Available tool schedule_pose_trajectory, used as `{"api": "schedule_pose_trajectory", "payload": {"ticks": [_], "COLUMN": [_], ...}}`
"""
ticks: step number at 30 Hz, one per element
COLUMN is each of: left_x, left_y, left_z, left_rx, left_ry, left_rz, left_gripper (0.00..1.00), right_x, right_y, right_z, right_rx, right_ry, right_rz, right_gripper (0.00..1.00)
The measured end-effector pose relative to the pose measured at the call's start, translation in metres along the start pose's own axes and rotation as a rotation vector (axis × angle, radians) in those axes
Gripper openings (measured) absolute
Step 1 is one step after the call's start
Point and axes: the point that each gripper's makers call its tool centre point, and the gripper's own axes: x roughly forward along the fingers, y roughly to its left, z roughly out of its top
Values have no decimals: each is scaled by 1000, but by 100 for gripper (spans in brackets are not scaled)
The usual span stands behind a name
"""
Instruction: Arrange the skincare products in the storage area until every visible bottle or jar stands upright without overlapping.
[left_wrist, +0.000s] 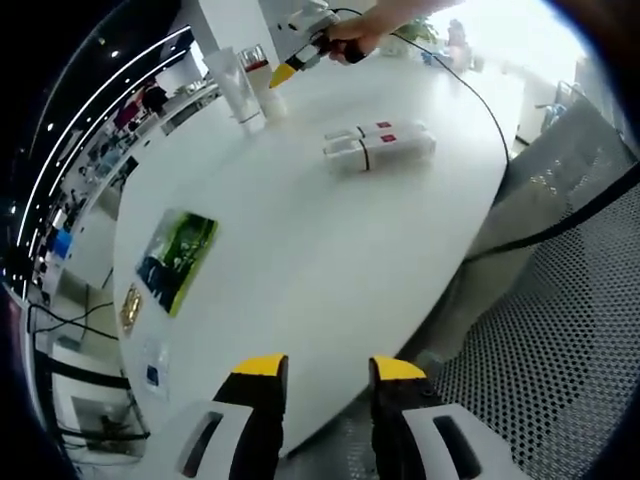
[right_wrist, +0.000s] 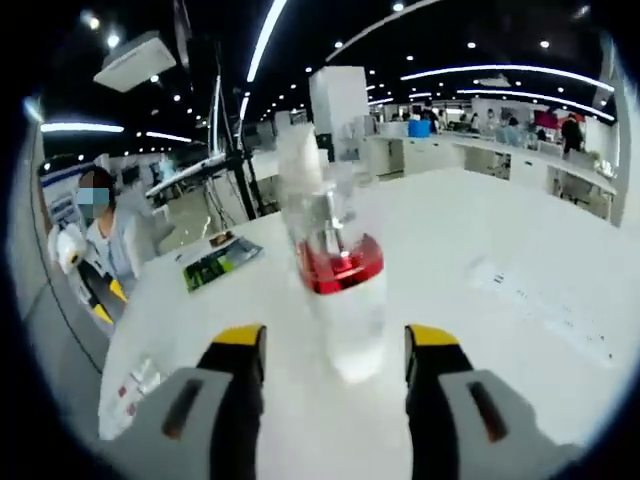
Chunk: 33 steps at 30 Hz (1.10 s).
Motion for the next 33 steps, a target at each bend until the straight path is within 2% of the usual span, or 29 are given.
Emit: {"api": "schedule_pose_trajectory", "payload": {"ticks": [1,5,7,11,16,20,21,25,29,31,33], "left_x": [0,0,0,-3,-2,-5,-6,-2,-4,-8,-8], "left_y": [0,1,2,4,6,8,8,4,4,6,4], "left_z": [1,0,1,5,7,15,16,13,13,21,19], "left_rx": [-3,-2,-3,2,16,31,52,33,23,44,48], "left_ry": [-3,3,0,-25,-27,-74,-80,-62,-60,-100,-90], "left_rz": [1,2,9,24,39,62,66,37,38,60,50], "left_gripper": [33,34,34,35,45,52,53,60,54,50,50], "right_x": [-7,-22,-34,-48,-59,-65,-68,-77,-87,-91,-93], "right_y": [6,34,65,99,139,155,159,171,182,185,190], "right_z": [-5,-24,-33,-44,-54,-62,-65,-68,-68,-74,-79], "right_rx": [51,112,153,179,253,259,284,295,270,256,259], "right_ry": [-20,-5,1,7,-1,6,9,-4,-15,1,15], "right_rz": [-19,-48,-57,-59,-53,-73,-90,-103,-94,-102,-104], "right_gripper": [61,61,59,58,56,55,55,55,54,54,54]}}
